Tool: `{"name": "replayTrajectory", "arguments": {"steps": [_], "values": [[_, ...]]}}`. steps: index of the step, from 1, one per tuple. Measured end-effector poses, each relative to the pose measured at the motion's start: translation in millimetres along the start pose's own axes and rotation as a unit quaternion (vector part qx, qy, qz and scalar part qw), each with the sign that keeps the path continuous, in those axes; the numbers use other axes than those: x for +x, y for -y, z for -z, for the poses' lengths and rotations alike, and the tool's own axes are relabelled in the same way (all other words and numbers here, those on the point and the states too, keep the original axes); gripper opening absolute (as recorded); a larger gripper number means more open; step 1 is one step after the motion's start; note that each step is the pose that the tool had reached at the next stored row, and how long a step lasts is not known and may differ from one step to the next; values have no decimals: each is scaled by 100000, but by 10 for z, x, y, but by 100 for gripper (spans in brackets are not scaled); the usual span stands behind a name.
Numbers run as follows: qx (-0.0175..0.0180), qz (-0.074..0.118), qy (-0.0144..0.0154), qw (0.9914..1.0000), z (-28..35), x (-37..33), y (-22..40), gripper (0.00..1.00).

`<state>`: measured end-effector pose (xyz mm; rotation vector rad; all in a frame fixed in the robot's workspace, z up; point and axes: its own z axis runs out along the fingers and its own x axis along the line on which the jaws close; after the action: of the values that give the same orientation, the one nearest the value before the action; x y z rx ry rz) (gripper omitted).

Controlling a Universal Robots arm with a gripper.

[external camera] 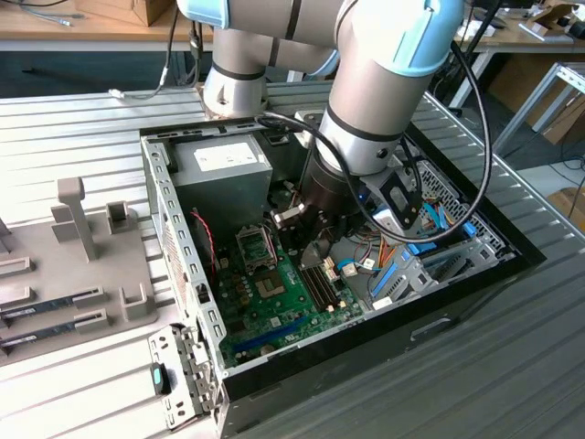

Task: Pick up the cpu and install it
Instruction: 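Pick up the cpu and move it towards the insertion slot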

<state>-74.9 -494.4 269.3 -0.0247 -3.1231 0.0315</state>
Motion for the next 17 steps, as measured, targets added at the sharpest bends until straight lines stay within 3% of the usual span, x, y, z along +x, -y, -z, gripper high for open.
{"name": "replayTrajectory", "arguments": {"steps": [4, 17], "values": [[-6, 1, 4, 100000, -6, 58, -61, 47], [9, 17, -1, 100000, -59, 73, -64, 47]]}}
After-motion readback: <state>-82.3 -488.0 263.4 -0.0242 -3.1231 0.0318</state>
